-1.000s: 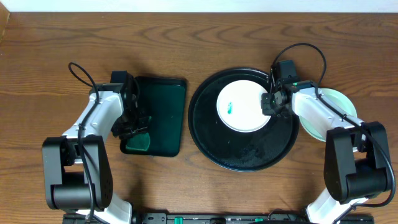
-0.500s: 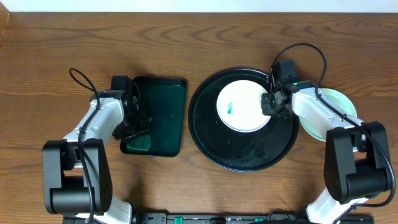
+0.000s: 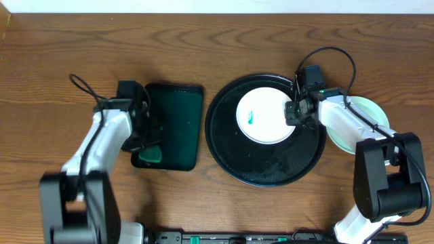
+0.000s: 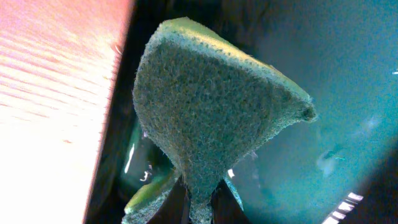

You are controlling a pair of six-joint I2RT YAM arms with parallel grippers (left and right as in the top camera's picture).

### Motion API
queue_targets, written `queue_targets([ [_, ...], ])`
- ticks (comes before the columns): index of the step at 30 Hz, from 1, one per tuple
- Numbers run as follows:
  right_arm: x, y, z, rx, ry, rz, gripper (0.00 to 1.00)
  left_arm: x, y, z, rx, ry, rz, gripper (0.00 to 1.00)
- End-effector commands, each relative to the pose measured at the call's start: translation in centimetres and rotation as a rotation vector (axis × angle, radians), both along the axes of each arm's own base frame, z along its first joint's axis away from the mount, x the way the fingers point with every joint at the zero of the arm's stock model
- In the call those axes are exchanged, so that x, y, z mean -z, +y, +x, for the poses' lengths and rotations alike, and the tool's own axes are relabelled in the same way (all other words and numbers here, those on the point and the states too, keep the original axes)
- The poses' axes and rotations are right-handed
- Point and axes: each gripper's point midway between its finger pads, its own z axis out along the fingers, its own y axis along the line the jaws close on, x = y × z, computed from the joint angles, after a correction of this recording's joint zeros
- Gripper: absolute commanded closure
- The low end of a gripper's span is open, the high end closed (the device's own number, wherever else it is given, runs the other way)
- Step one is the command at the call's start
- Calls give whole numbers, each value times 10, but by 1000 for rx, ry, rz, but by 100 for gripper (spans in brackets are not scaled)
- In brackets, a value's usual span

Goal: Clean dirty plates on tray and stack at the side
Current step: 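Lift the green sponge with the left gripper and move it right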

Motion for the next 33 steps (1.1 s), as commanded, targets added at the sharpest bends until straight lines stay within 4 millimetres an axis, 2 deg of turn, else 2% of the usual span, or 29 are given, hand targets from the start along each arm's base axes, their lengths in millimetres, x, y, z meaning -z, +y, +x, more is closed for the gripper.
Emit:
queue_targets([
  [1,-1,-1,-1,4,-3,-5,94,-45,1,13,4,-167,5,93],
  [7,-1,-1,-1,4,-2,-5,98,-87,-9,15,17,-320,-44,93],
  [10,-1,-1,-1,4,-2,-5,99,-97,-9,17,16,-366,-46,93],
  [16,-1,1,-2,0,4,6,82,-108,-17,27,38,-398,-62,93],
  [17,-1,2,-2,-1,4,10,79,-107,-21,28,52,-395,-64,93],
  [19,-1,3,-3,-2,6,12,69,-103,-28,29,76,-383,-63,93],
  [21,0,2,-4,-2,12,11,64,-98,-36,32,100,-373,-67,93],
  [26,0,2,-5,-2,17,10,48,-74,-59,41,166,-326,-78,93],
  [29,0,2,-5,-2,17,10,43,-56,-69,47,195,-294,-81,93],
  [33,0,2,-5,-2,16,10,42,-35,-79,55,218,-265,-83,93],
])
